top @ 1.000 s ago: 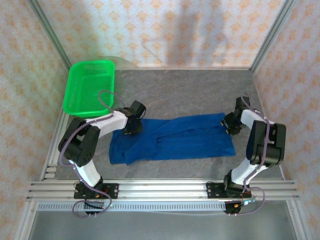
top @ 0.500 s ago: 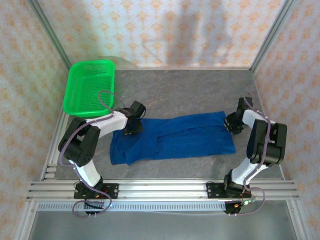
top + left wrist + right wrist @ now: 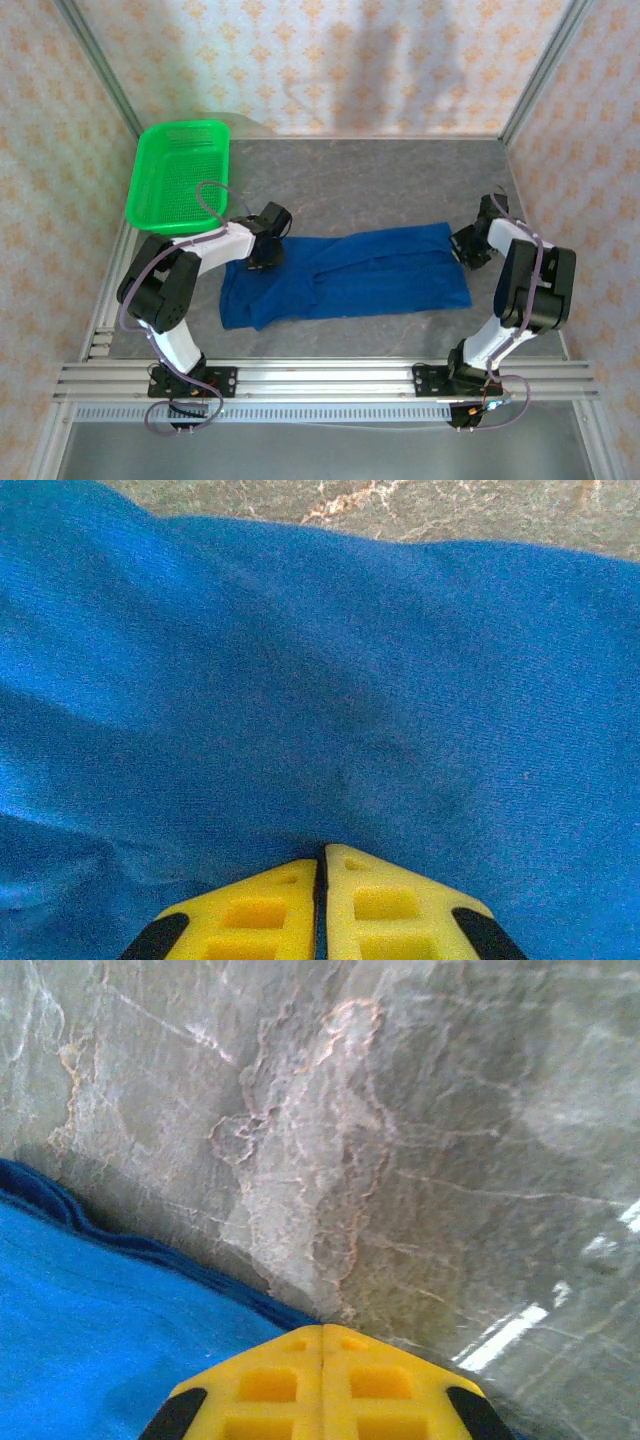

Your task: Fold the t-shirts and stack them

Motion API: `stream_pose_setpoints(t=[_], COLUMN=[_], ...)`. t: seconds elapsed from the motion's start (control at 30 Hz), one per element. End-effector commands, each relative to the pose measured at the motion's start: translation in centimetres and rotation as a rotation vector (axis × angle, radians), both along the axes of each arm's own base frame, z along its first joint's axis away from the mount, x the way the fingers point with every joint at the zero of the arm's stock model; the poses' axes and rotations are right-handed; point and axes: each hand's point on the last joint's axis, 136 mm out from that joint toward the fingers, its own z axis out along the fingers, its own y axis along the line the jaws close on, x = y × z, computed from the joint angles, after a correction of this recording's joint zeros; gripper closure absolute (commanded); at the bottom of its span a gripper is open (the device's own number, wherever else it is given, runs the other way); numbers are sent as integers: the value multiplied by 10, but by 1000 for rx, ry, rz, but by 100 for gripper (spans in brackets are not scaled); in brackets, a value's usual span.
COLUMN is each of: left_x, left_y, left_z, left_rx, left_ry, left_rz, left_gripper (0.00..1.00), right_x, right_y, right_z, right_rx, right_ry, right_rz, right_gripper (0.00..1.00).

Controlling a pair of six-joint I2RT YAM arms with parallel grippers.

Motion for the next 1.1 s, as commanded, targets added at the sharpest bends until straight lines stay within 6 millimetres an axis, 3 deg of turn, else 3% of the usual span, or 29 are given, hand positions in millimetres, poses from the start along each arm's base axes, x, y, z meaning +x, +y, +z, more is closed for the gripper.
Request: stream_pose_setpoints(t=[0.0, 0.17, 0.23, 0.3, 0.4, 0.63, 1.07], left_x=[-7, -5, -3, -2, -1, 0, 0], left_y=[13, 13, 12, 10, 8, 6, 5], left_z=[-13, -14, -13, -13, -12, -12, -10], left_rx=[51, 55, 56, 48, 34, 28, 25], left_ry=[44, 43, 43, 39, 33, 31, 30], left_rz=[10, 4, 0, -2, -2, -9, -10], left_gripper=[90, 90, 90, 90, 90, 90, 90], right_x=[-6, -12, -4, 7, 11, 16, 17], right_y=[-11, -12, -5, 5, 8, 20, 17], right_z=[15, 12, 16, 22, 27, 19, 1], right_rx=[-48, -54, -21, 37, 66, 164, 171], right_ry=[-4, 12, -39, -110, -139, -149, -111], right_rz=[3, 11, 29, 37, 17, -29, -63], right_gripper=[100, 100, 99, 78, 69, 71, 68])
